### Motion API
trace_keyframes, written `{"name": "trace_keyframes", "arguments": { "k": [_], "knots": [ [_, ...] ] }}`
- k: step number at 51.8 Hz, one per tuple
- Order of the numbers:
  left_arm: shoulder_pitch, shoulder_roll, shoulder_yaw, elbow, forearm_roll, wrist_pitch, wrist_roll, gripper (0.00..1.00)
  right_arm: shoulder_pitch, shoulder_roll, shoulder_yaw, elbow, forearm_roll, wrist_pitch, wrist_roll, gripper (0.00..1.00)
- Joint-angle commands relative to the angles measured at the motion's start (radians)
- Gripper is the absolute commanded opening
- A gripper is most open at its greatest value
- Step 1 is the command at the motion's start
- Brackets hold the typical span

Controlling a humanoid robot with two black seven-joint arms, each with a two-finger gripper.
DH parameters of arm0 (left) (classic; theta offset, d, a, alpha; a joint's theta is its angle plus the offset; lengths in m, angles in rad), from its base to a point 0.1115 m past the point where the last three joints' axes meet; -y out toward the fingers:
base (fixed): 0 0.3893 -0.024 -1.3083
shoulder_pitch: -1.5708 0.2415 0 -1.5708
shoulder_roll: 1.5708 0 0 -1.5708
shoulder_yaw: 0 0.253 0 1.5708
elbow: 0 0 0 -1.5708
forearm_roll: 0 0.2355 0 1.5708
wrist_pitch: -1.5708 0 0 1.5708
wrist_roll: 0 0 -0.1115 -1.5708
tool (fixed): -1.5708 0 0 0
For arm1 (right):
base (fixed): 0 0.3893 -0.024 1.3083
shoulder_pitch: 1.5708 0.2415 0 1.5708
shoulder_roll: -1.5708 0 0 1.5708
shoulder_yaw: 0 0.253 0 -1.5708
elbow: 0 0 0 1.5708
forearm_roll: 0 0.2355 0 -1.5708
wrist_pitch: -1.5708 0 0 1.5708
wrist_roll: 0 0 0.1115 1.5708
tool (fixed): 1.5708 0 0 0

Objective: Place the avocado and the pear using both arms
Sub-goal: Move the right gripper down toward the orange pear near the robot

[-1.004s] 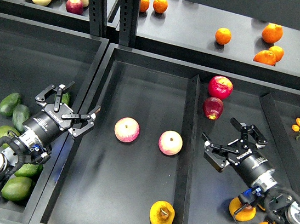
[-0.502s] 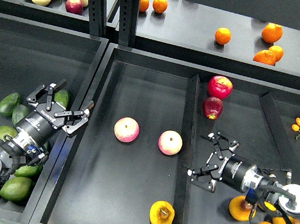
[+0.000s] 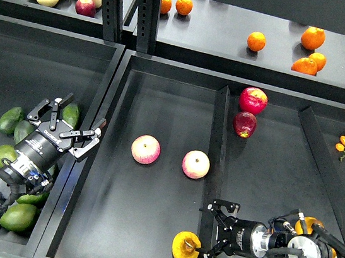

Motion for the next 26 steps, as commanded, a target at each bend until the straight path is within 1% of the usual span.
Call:
{"name": "trace_keyframes", "arguments": {
  "k": [1, 19, 26],
  "knots": [
    [0.005, 0.000, 0.000, -0.006, -0.003, 0.000, 0.000, 0.99, 0.000, 0.015, -0.020, -0.005, -0.022, 0.000, 0.000, 0.99],
    [0.005, 0.000, 0.000, -0.008, -0.008, 0.000, 0.000, 0.99, -0.002, 0.096, -0.022, -0.051, -0.033, -0.002, 0.000, 0.95],
    [0.014, 0.000, 0.002, -0.008, -0.008, 0.000, 0.000, 0.99, -0.002, 0.103, -0.022, -0.062, -0.033, -0.002, 0.000, 0.93]
  ]
}}
